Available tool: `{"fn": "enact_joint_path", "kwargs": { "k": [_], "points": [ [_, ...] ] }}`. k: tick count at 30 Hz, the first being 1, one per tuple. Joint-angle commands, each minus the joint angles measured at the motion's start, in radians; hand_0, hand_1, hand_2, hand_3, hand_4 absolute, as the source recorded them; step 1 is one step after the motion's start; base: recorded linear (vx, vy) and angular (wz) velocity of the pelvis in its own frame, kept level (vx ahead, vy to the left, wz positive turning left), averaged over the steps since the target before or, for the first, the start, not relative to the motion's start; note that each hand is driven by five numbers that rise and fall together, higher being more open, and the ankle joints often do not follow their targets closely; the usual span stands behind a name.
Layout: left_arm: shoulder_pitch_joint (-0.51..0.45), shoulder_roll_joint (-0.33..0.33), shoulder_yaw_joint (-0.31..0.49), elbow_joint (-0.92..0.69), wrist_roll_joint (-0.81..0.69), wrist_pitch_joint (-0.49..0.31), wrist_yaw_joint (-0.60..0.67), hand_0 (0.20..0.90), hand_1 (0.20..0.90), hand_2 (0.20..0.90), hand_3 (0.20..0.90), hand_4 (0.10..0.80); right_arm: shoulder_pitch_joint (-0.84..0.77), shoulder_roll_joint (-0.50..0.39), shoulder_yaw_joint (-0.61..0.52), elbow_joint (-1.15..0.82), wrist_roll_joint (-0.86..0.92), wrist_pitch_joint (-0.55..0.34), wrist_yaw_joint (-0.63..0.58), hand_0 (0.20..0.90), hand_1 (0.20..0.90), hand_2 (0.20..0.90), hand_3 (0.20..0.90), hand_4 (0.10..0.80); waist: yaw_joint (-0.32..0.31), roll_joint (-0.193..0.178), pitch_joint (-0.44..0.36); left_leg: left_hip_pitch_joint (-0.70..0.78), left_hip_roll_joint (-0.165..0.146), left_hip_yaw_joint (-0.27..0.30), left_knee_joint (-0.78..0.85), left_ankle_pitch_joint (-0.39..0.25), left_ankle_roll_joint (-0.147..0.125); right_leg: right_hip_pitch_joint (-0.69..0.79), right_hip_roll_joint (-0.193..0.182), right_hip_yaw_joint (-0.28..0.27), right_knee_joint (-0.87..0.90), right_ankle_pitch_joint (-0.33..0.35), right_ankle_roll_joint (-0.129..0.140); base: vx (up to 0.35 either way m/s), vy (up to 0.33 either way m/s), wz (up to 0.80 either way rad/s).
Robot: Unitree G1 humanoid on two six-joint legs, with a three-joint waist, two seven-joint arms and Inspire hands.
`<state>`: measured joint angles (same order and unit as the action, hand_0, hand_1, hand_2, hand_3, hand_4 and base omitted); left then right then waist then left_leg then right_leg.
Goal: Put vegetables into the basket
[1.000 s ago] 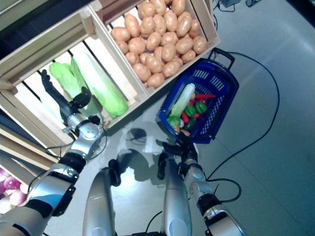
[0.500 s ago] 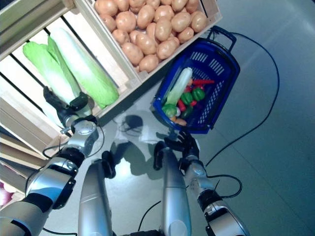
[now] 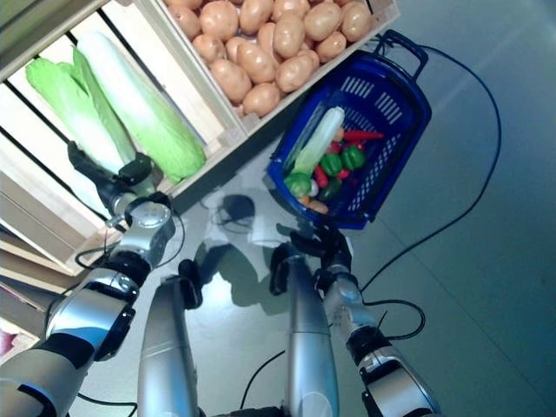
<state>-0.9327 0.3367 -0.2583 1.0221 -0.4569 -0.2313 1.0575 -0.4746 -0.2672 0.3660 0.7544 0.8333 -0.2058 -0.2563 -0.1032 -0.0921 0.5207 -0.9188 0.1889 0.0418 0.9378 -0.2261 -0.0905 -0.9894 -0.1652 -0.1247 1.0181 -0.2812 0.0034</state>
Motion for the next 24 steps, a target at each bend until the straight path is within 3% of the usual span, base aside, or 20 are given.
{"fn": "enact_joint_path", "kwargs": {
  "k": [1,12,24],
  "points": [
    [-0.069,0.089,0.006,-0.003,-0.082,-0.072,-0.211,0.300,0.300,0.300,0.300,0.400,-0.006,-0.031,-0.011,-0.116,0.010,-0.097,-0.042,0.900,0.900,0.900,0.900,0.800,-0.008,0.005,-0.001,0.039,-0.023,0.051,0.008,-0.103,0.064,0.074,-0.008,0.040,-0.015,-0.010,0.040,0.019,0.010,-0.03],
    [-0.021,0.107,0.015,-0.051,-0.077,-0.086,-0.237,0.300,0.300,0.300,0.300,0.400,0.046,-0.036,-0.021,-0.147,0.000,-0.098,-0.018,0.900,0.900,0.900,0.900,0.800,-0.010,0.008,-0.001,0.091,-0.023,0.068,-0.008,-0.100,0.066,0.120,-0.013,0.031,-0.027,-0.010,0.039,0.014,0.007,0.04],
    [0.102,0.083,0.034,-0.088,-0.095,-0.127,-0.322,0.300,0.300,0.300,0.300,0.400,0.083,-0.036,-0.030,-0.167,-0.023,-0.106,-0.017,0.900,0.900,0.900,0.900,0.800,-0.004,0.030,-0.044,0.284,-0.018,0.115,-0.131,-0.066,0.059,0.298,-0.034,0.012,-0.137,0.006,0.045,0.014,0.008,-0.02]
  ]
}}
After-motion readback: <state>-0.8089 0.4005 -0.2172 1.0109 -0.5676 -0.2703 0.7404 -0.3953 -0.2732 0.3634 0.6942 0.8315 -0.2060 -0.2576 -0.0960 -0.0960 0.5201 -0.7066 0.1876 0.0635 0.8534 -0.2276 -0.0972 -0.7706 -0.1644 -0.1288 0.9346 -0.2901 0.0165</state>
